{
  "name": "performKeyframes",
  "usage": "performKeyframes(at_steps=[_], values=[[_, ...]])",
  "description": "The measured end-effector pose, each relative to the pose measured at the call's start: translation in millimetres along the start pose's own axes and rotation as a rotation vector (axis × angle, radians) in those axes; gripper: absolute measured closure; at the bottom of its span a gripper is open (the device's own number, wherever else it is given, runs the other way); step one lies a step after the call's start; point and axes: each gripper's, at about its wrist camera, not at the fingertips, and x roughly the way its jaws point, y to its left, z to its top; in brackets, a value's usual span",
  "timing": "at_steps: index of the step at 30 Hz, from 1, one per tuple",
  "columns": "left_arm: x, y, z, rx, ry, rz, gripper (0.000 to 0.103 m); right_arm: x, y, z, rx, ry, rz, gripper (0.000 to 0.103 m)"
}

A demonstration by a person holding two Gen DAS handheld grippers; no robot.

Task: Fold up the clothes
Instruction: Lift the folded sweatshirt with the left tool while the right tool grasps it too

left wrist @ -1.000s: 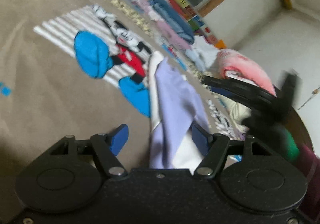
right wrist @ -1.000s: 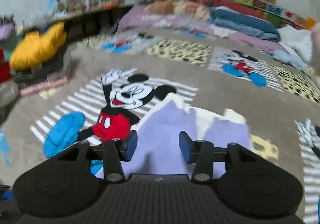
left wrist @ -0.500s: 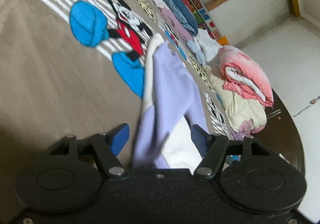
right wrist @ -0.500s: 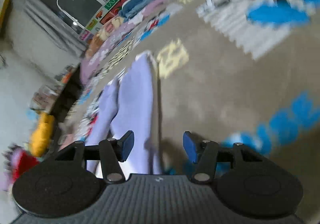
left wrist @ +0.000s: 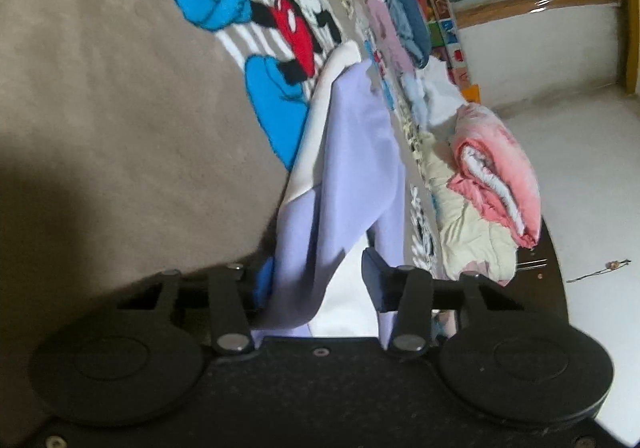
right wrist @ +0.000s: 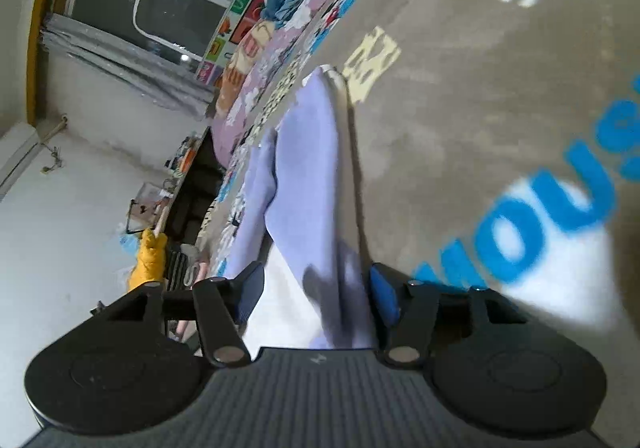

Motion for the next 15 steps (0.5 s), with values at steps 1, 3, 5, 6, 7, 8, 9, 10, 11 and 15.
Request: performKeyframes(at_steps=[1, 3, 5, 6, 7, 8, 9, 10, 11, 15], values=[[0, 1, -1, -0.007, -0.002, 0.012, 0.071, 3, -1, 2, 0.010, 0.003, 0.005, 0.049], [-3, 9, -4, -0.054, -0.002, 0.010, 0.084, 7, 0, 4, 0.012, 0.015, -0.004, 0.056], [-7, 18, -9, -0.093, -0.001, -0.006, 0.087, 6, 0, 2, 0.006, 0.025, -0.013, 0.063], [-8, 19, -12, -0.096, -0.004, -0.014, 0.087, 4, -1, -1, 0.015, 0.033, -0.014, 0.070], [-9, 19, -13, -0.096, -0.007, -0.015, 0.087, 1, -4, -6, 0.030, 0.038, -0.013, 0.075], [-9, 19, -15, -0.095, -0.011, -0.013, 0.087, -2, -7, -12, 0.048, 0.039, -0.009, 0.081], [-9, 18, -15, -0.095, -0.011, -0.010, 0.087, -6, -10, -21, 0.063, 0.034, 0.002, 0.084], [-7, 17, -14, -0.096, -0.008, -0.006, 0.087, -8, -10, -28, 0.053, 0.026, 0.004, 0.085], [-6, 17, -14, -0.094, -0.006, -0.003, 0.087, -9, -9, -33, 0.034, 0.019, 0.002, 0.087], [-4, 16, -14, -0.100, -0.013, -0.012, 0.093, -3, -11, -31, 0.083, 0.012, -0.018, 0.095]])
